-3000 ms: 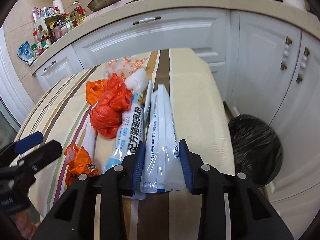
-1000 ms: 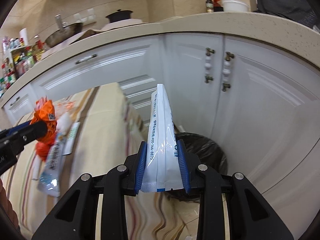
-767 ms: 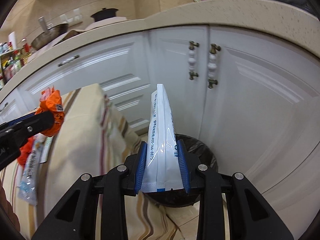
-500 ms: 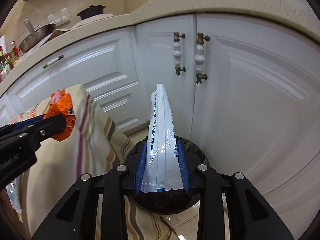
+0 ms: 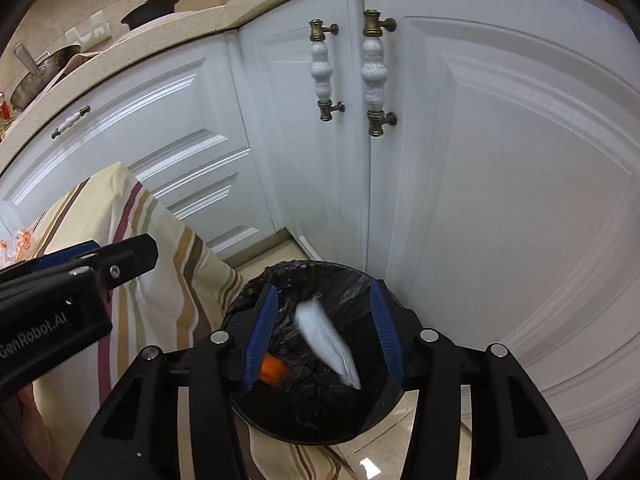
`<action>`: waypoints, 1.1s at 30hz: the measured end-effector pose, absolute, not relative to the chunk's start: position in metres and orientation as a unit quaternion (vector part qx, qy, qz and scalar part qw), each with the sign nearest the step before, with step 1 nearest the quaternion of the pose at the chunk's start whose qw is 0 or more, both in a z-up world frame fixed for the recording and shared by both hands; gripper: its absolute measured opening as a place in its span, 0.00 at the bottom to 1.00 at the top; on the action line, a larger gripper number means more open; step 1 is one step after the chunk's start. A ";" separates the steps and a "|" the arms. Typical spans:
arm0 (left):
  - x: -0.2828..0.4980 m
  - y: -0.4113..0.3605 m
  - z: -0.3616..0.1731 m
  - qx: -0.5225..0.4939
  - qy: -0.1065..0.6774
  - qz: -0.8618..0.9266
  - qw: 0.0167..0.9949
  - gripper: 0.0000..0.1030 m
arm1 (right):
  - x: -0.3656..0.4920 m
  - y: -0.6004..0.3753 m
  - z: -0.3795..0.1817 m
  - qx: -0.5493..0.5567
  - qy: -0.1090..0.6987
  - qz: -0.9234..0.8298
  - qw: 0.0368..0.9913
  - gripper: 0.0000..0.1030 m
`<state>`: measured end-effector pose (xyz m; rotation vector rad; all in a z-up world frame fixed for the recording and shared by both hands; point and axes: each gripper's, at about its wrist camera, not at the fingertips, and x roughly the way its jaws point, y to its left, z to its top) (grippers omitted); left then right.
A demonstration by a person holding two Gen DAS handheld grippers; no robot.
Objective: Collect trash
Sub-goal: 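Carry the white tube over the black bin with the right gripper and release it, then return the right gripper to the table and grasp the blue-printed tube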
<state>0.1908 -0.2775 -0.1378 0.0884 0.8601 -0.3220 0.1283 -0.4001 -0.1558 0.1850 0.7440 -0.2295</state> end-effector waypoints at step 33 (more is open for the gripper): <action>0.064 -0.032 -0.068 0.027 0.355 -0.011 0.934 0.66 | 0.057 -0.214 -0.077 0.034 0.318 0.050 0.946 0.53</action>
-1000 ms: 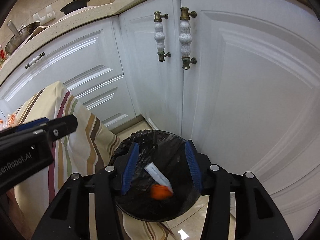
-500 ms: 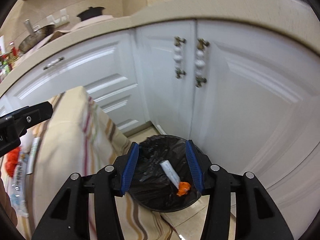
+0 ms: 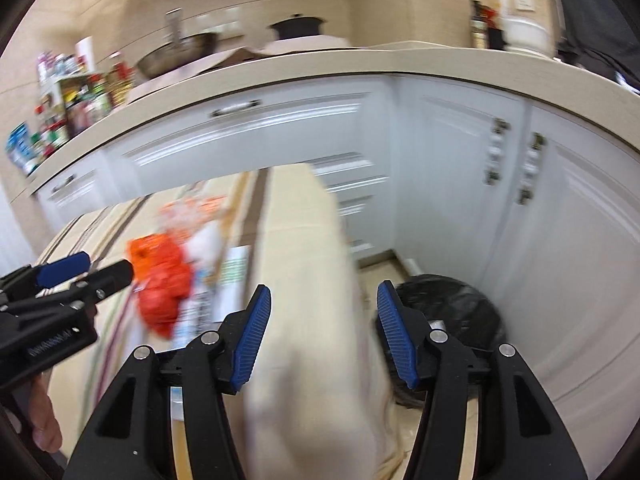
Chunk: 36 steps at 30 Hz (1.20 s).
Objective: Collect trash
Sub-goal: 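Return the right gripper to the table and grasp the blue-printed tube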
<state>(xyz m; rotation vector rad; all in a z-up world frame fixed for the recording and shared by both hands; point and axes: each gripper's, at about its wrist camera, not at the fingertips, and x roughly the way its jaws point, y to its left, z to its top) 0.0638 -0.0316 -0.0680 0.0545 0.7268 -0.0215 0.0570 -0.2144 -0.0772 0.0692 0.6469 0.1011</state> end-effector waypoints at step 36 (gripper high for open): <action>0.042 -0.009 -0.124 0.012 0.402 0.004 0.916 0.61 | 0.034 -0.166 -0.109 0.015 0.374 0.119 0.919 0.34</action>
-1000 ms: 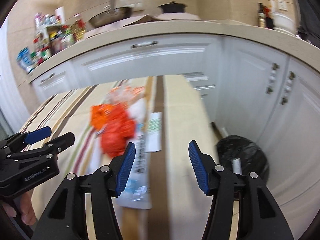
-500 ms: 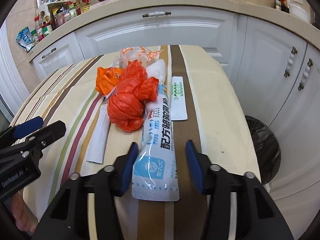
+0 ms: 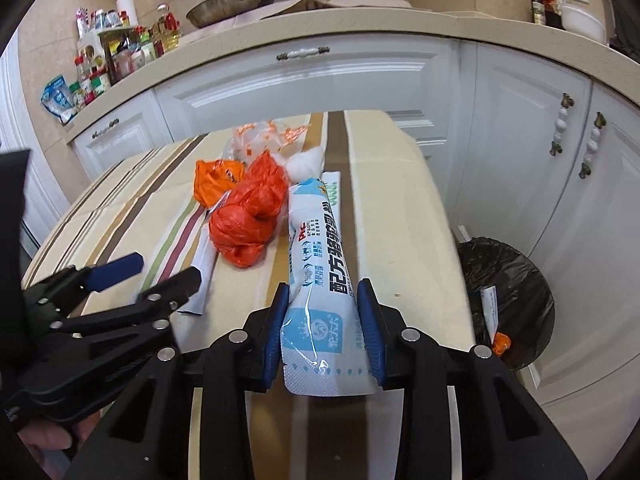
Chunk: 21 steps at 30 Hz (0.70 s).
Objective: Collect trash
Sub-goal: 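Return the right gripper to the table and grasp the blue-printed tube, then grasp the thin white packet with the left gripper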
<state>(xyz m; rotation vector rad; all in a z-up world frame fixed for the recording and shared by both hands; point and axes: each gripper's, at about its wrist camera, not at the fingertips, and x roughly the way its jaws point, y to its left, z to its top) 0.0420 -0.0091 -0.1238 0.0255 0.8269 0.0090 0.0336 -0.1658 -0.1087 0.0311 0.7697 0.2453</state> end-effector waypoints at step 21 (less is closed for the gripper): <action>0.034 -0.012 -0.131 0.010 0.413 -0.014 0.910 0.13 | 0.024 -0.193 -0.109 0.044 0.362 0.100 0.926 0.34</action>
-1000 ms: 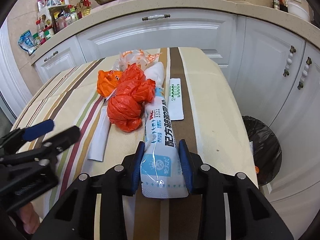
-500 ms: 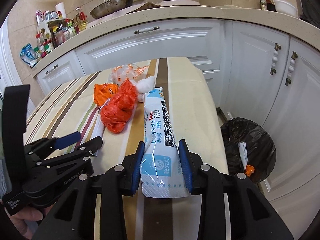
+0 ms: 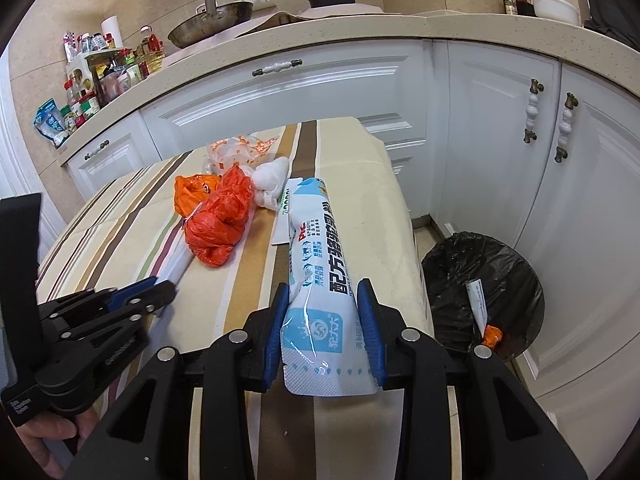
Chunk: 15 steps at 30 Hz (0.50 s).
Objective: Collect trash
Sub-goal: 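Grasp the thin white packet with the left gripper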
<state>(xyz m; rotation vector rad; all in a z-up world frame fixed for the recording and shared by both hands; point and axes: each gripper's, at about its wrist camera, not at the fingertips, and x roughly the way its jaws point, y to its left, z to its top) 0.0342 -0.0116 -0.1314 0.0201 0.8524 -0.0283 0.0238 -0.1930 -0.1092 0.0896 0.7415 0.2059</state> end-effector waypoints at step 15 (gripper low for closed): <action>0.006 -0.010 -0.089 0.003 0.367 -0.030 0.930 0.12 | 0.021 -0.223 -0.097 0.036 0.336 0.042 0.940 0.34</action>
